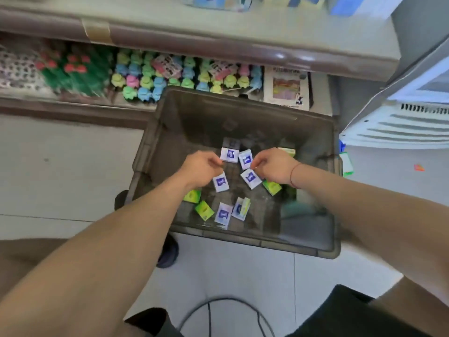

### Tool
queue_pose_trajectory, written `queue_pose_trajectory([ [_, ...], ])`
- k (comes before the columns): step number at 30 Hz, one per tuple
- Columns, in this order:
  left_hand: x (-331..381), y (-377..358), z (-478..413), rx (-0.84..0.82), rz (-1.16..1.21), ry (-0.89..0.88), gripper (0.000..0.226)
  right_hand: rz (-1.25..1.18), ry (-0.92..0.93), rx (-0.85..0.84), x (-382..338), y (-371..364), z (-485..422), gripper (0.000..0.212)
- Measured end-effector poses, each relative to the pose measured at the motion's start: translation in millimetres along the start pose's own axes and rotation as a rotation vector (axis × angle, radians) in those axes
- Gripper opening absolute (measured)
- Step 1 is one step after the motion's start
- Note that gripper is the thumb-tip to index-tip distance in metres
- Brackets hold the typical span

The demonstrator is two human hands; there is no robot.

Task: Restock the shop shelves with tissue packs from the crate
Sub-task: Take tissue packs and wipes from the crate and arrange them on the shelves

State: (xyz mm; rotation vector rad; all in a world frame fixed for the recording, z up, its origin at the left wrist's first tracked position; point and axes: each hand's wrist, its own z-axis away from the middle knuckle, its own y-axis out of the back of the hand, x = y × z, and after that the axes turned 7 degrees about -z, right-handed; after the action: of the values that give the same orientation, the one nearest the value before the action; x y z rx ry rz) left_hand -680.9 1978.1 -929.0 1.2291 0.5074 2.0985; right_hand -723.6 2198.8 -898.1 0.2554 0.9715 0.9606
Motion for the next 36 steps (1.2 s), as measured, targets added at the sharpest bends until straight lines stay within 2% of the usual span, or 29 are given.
queue_pose_trajectory([
  [3, -23.0, -22.1, -30.5, -0.073, -0.16, 0.032, 0.023, 0.102, -0.043, -0.076, 18.8, -21.5, -28.1, 0.025],
  [10, -44.6, -72.9, -93.2, -0.129, -0.282, 0.032, 0.039, 0.219, -0.177, -0.216, 59.5, -60.8, -92.9, 0.033],
  [13, -55.3, -94.4, -106.3, -0.129, -0.387, -0.017, 0.047, 0.313, -0.195, -0.126, 80.4, -82.5, -114.1, 0.033],
  [17, -70.2, -110.7, -120.9, -0.194, -0.591, -0.058, 0.066, 0.369, -0.245, 0.005, 99.9, -102.0, -142.1, 0.055],
  [20, -76.2, -117.9, -128.4, -0.234, -0.711, -0.1, 0.068, 0.458, -0.241, 0.042, 109.7, -116.0, -154.3, 0.067],
  [24, -71.9, -129.2, -130.7, -0.238, -0.771, -0.1, 0.061, 0.514, -0.221, 0.164, 124.4, -132.0, -158.3, 0.047],
  [26, -73.1, -130.6, -132.2, -0.234, -0.801, -0.095, 0.06, 0.521, -0.194, 0.177, 128.8, -136.0, -158.9, 0.045],
  [29, -78.1, -127.4, -134.3, -0.231, -0.779, -0.074, 0.055, 0.426, -0.178, 0.123, 128.2, -135.8, -155.3, 0.069],
  [31, -77.9, -122.7, -132.2, -0.208, -0.654, -0.021, 0.051, 0.305, -0.17, 0.032, 120.8, -128.3, -148.7, 0.085],
  [33, -72.1, -113.6, -128.0, -0.14, -0.508, 0.038, 0.048, 0.251, -0.147, -0.059, 111.5, -115.1, -140.9, 0.076],
  [36, -56.8, -92.9, -115.3, -0.091, -0.38, 0.07, 0.048, 0.097, -0.109, -0.063, 95.8, -83.8, -124.6, 0.059],
])
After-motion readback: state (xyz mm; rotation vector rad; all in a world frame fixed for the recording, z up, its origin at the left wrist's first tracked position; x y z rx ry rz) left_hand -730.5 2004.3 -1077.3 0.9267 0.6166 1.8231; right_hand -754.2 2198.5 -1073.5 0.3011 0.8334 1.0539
